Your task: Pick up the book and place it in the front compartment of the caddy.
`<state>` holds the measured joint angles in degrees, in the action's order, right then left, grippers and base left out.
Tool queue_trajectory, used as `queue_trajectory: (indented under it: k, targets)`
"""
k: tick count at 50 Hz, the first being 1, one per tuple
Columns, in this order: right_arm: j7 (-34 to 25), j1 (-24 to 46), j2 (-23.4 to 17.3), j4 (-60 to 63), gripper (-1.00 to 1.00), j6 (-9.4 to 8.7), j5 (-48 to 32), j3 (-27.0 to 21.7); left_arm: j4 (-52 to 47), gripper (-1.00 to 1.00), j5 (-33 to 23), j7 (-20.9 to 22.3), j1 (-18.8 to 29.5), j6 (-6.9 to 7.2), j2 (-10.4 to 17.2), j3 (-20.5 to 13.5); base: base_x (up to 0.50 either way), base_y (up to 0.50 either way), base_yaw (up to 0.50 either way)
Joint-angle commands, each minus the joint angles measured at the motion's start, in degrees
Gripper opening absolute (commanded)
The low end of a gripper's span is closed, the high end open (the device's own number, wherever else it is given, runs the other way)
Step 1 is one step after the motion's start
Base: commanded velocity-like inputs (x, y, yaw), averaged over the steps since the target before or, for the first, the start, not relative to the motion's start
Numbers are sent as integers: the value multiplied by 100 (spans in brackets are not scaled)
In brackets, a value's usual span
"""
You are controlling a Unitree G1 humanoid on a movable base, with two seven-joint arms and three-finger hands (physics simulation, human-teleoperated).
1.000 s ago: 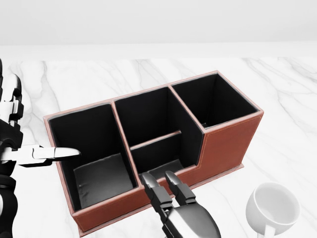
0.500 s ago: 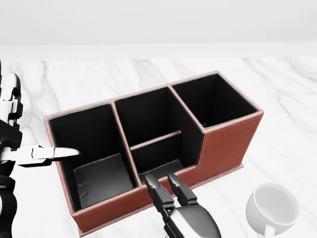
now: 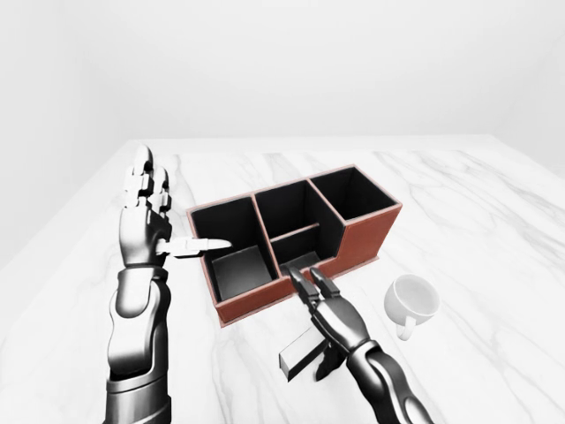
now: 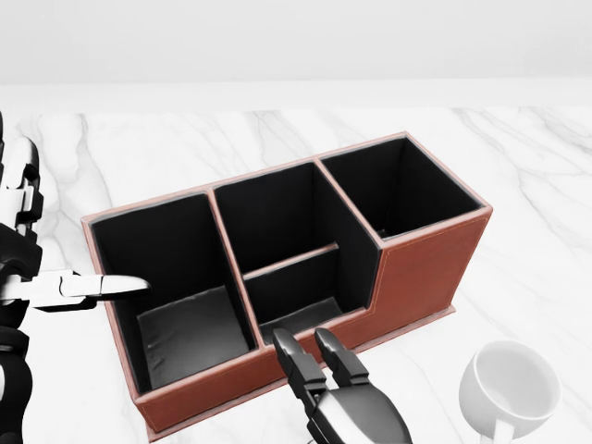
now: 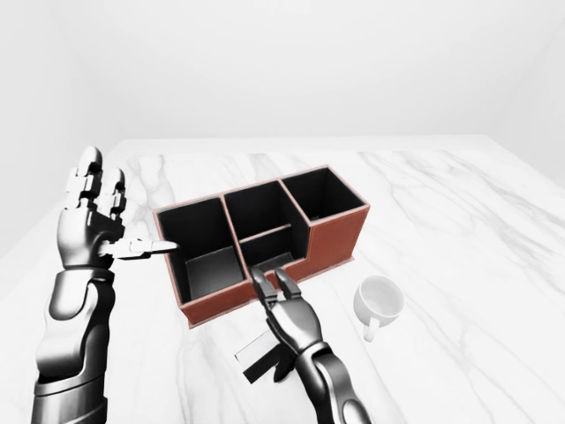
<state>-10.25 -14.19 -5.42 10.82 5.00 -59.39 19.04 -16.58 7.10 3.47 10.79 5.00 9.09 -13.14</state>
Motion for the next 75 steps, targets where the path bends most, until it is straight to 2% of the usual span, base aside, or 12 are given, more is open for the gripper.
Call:
queue_trajectory:
  k: [1, 12, 13, 14, 15, 16, 38, 50, 58, 75]
  targets:
    - [22, 7, 4, -66, 100, 0, 3, -6, 26, 100, 3, -1, 2, 0, 3, 0, 0, 0, 0]
    - [73, 53, 9, -201, 100, 0, 20, -32, 7, 100, 5, -4, 3, 0, 5, 0, 0, 0, 0]
    - [76, 59, 11, -233, 91, 0, 32, -40, 5, 100, 5, -6, 6, 0, 5, 0, 0, 0, 0]
    - [81, 61, 15, -241, 19, 0, 38, -45, 11, 100, 3, -5, 4, 0, 3, 2, 0, 0, 0]
    - [87, 65, 18, -250, -66, 0, 46, -53, 0, 100, 6, -6, 5, 0, 5, 0, 0, 0, 0]
    - [86, 64, 19, -249, -100, 0, 49, -55, -4, 100, 7, -6, 4, 0, 5, 0, 0, 0, 0]
    - [4, 23, 15, -97, -100, 0, 50, -77, 1, 100, 11, -6, 10, 0, 7, -1, 0, 0, 0]
    - [-198, 89, 41, 222, -100, 0, 101, -191, -1, 100, 20, -4, 17, 0, 16, -13, 0, 0, 0]
    - [-559, 52, 70, 875, -100, 0, 134, -245, 37, 100, 21, -8, 22, 0, 18, -14, 0, 0, 0]
    - [-1123, 146, 122, 1734, -100, -299, 216, -437, -63, 100, 33, -16, 5, 0, 21, -25, 0, 0, 0]
